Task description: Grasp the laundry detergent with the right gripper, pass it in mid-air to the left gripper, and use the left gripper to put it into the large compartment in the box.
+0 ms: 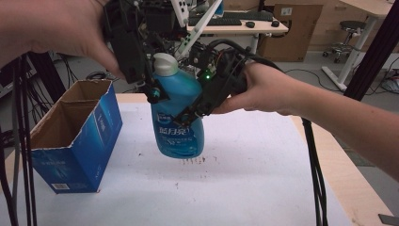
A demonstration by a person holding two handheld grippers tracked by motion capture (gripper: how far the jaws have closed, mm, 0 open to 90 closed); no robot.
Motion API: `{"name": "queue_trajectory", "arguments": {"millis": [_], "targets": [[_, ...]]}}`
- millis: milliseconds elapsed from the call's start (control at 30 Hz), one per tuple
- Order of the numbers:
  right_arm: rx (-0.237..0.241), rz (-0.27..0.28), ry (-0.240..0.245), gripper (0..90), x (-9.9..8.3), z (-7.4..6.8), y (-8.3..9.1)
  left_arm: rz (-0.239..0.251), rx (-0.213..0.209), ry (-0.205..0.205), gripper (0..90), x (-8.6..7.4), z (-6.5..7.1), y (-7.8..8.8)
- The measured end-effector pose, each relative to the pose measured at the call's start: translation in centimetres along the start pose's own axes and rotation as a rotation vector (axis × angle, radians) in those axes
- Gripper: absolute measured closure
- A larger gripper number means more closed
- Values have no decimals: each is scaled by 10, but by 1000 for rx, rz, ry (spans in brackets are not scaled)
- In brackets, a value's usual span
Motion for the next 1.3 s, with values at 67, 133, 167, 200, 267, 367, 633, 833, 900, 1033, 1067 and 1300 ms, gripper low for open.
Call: {"name": "queue_trajectory", "arguments": {"millis": [67, 133, 167, 200, 267, 367, 633, 833, 900, 1033, 1067, 1300], "targets": [[2, 0, -2, 458, 0, -1, 0, -2, 2, -1, 225, 0, 0, 0], [0, 1, -3, 458, 0, -1, 0, 1, 5, -3, 238, 0, 0, 0], [0, 0, -5, 458, 0, 0, 1, -3, 9, -10, 238, 0, 0, 1], [-2, 1, -5, 458, 0, 0, 1, -2, 13, -10, 237, 0, 0, 1], [-3, 0, -4, 458, 0, 0, 1, -3, 6, -16, 278, 0, 1, 1], [-4, 1, -3, 458, 0, 1, 0, -6, 6, -17, 279, 0, 1, 1], [-4, 5, 1, 458, 1, 1, 0, -7, 3, -16, 291, 1, 1, -1], [-5, -1, -2, 458, 0, 1, 0, -12, 5, -20, 304, 0, 1, -1], [-4, 0, -5, 458, 0, 1, 0, -11, 1, -20, 323, 0, 1, -1], [-4, -1, -2, 458, 0, 1, 0, -11, 1, -21, 336, 0, 1, -1], [-1, -1, -5, 458, 0, 1, 0, -12, 2, -22, 336, 0, 1, -1], [-3, -1, -7, 458, 1, 0, 0, -10, 1, -21, 337, 0, 2, -1]]}}
Point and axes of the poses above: each handheld gripper's, and its own axes: y roughly backward along the jaws, x roughly out of its top, z roughly to its right, the point moved 6 cm from there along -y, roughly forward along the jaws, and after that the axes turned 10 degrees about -y, right-handed, at the moved point
